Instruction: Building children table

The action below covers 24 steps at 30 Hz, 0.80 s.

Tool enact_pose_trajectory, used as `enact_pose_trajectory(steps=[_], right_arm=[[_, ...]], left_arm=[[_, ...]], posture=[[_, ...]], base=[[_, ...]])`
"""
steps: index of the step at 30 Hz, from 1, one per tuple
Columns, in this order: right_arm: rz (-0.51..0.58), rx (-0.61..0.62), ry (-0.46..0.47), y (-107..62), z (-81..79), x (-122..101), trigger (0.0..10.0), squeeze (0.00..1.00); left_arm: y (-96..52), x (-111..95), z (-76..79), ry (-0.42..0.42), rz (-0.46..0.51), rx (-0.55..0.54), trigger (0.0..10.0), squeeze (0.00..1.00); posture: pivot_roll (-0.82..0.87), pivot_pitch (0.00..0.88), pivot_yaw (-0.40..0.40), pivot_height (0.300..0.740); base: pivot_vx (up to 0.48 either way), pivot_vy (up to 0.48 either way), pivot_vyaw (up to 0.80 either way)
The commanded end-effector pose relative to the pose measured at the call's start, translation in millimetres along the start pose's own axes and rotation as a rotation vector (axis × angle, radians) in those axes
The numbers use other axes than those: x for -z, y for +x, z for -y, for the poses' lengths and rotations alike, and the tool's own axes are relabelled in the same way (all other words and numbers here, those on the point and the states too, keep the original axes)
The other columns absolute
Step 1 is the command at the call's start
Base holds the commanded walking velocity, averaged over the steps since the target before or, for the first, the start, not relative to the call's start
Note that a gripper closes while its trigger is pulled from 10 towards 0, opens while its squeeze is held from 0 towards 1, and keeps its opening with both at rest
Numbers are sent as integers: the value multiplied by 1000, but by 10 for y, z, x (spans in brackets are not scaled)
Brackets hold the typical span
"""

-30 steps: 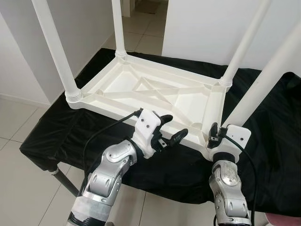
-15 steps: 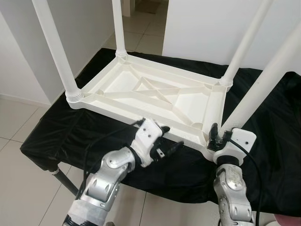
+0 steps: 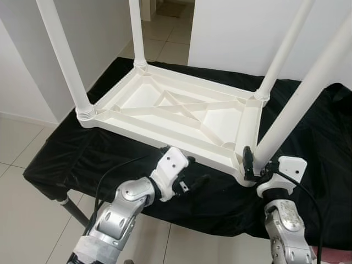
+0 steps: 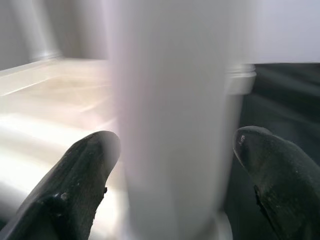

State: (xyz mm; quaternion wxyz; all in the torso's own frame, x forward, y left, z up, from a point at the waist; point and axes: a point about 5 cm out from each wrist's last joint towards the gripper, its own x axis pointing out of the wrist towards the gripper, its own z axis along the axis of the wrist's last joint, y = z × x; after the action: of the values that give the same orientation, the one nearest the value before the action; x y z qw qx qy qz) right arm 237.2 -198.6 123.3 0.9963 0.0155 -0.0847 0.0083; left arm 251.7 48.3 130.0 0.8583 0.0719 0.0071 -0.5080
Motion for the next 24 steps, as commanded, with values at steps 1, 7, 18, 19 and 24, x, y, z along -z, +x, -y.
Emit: enact_pose_trajectory(steps=[1, 7, 18, 19, 24], right_arm=[[-7, -85, 3, -8, -11, 26, 10000, 0], [-21, -193, -21, 69, 127, -4, 10000, 0], [-55, -430, -80, 216, 234, -25, 10000, 0], [-55, -430, -80, 216, 234, -25, 10000, 0], [-73, -513, -91, 270, 206, -13, 9451, 0]], left_arm=[[-19, -30, 77, 0, 25, 90, 10000, 0], [-64, -61, 123, 19, 35, 173, 10000, 0], [-54, -96, 223, 54, 40, 246, 10000, 0], [-54, -96, 223, 54, 40, 246, 10000, 0], [-59, -116, 229, 62, 42, 255, 10000, 0]], posture=[[-86, 5, -13, 740], [-98, 35, -9, 740], [-88, 68, -11, 740], [-88, 68, -11, 740], [-82, 72, -14, 740]], base=[[0, 0, 0], [0, 0, 0], [0, 0, 0], [0, 0, 0], [0, 0, 0]])
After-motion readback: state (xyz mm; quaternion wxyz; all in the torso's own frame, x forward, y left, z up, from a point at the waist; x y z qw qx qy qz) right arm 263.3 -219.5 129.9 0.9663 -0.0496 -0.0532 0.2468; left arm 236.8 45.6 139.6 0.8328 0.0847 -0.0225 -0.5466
